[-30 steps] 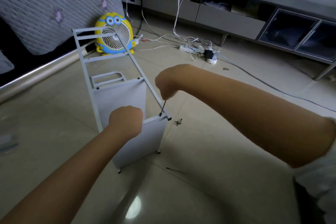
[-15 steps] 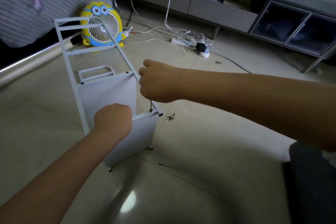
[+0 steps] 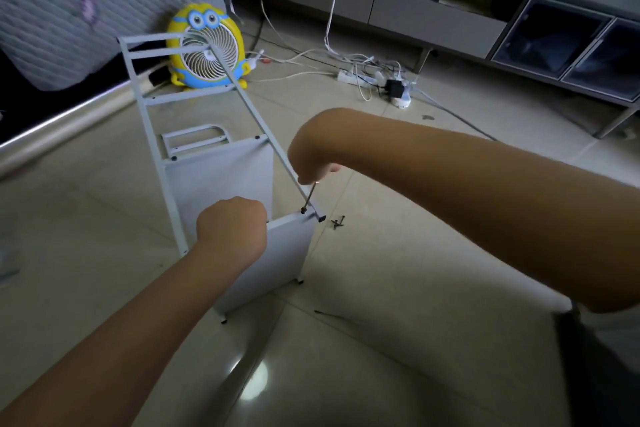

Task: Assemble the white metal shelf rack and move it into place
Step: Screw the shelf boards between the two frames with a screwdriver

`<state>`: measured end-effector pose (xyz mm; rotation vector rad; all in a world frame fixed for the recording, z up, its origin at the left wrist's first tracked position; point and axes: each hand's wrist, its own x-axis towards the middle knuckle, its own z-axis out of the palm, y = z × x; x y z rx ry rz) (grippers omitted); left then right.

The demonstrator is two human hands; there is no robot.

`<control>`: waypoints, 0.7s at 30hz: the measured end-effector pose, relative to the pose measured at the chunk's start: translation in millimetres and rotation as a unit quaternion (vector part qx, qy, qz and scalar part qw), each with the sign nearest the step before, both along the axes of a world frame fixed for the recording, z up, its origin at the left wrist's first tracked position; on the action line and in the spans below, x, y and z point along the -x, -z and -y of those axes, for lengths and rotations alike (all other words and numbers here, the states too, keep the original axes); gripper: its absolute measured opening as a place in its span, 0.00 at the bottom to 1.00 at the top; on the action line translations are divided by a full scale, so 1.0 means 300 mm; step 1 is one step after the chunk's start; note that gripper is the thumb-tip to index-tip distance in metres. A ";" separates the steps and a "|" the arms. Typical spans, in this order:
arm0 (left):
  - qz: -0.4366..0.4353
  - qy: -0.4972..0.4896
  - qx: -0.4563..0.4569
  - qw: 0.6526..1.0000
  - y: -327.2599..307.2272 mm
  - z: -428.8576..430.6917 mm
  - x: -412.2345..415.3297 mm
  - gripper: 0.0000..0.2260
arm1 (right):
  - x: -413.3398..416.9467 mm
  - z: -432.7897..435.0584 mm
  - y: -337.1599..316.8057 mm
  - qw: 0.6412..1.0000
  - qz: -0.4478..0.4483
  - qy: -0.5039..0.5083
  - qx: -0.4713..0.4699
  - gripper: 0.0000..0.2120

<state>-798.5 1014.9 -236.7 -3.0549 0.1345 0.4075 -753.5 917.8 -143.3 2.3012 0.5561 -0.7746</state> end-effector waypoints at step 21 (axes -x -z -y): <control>-0.049 0.053 0.005 0.997 0.006 -0.021 -0.074 0.11 | 0.061 0.039 -0.001 0.968 0.098 -0.231 -0.022 0.16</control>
